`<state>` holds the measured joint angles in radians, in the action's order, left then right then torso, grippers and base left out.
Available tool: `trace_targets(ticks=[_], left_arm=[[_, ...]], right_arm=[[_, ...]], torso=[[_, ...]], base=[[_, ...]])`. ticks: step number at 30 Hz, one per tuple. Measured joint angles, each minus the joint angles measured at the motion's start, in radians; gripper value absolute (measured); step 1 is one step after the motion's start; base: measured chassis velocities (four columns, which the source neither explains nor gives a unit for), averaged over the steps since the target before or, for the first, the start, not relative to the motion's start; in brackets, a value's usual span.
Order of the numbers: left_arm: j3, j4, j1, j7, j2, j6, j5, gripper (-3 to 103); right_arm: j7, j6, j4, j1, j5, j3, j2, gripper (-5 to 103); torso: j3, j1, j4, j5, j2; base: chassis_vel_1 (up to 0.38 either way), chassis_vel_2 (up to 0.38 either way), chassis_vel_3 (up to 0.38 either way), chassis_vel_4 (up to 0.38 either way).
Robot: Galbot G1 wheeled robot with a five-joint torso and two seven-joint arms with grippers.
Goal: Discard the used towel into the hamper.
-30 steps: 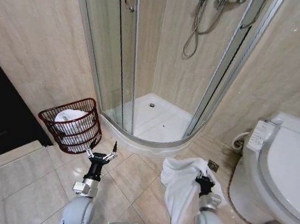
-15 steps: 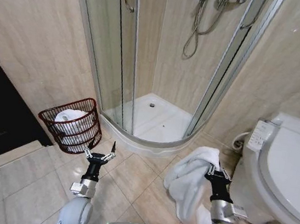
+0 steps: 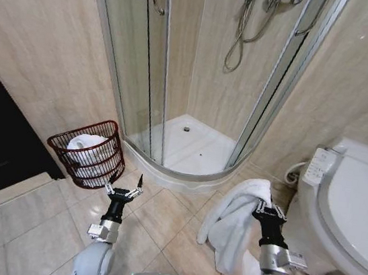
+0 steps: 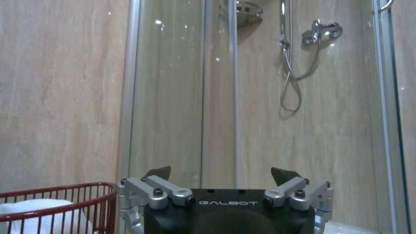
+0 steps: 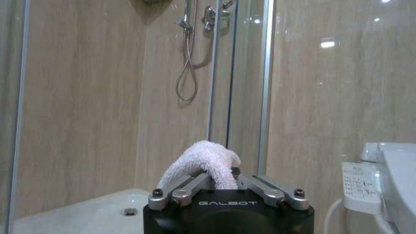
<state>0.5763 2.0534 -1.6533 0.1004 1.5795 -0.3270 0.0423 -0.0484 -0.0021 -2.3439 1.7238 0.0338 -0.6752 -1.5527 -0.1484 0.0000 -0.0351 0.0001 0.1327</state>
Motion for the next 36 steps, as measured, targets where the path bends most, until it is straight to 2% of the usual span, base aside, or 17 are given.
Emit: trace_targets(ticks=[16,36], left_arm=[[-0.01,0.004,0.004,0.006,0.016,0.014,-0.038,100],[-0.005,0.01,-0.007,0.009,0.027,0.001,-0.056,100]], right_arm=[[0.001,0.014,0.005,0.001,0.002,-0.003,0.015,5],[0.007,0.023,0.047,-0.017,-0.008,-0.012,0.035,5]], torso=[[0.0,0.0,0.0,-0.0001,0.0],[0.0,0.0,-0.0001,0.0,0.0]], base=[[0.021,0.02,0.023,0.02],[0.113,0.109,0.107,0.108]])
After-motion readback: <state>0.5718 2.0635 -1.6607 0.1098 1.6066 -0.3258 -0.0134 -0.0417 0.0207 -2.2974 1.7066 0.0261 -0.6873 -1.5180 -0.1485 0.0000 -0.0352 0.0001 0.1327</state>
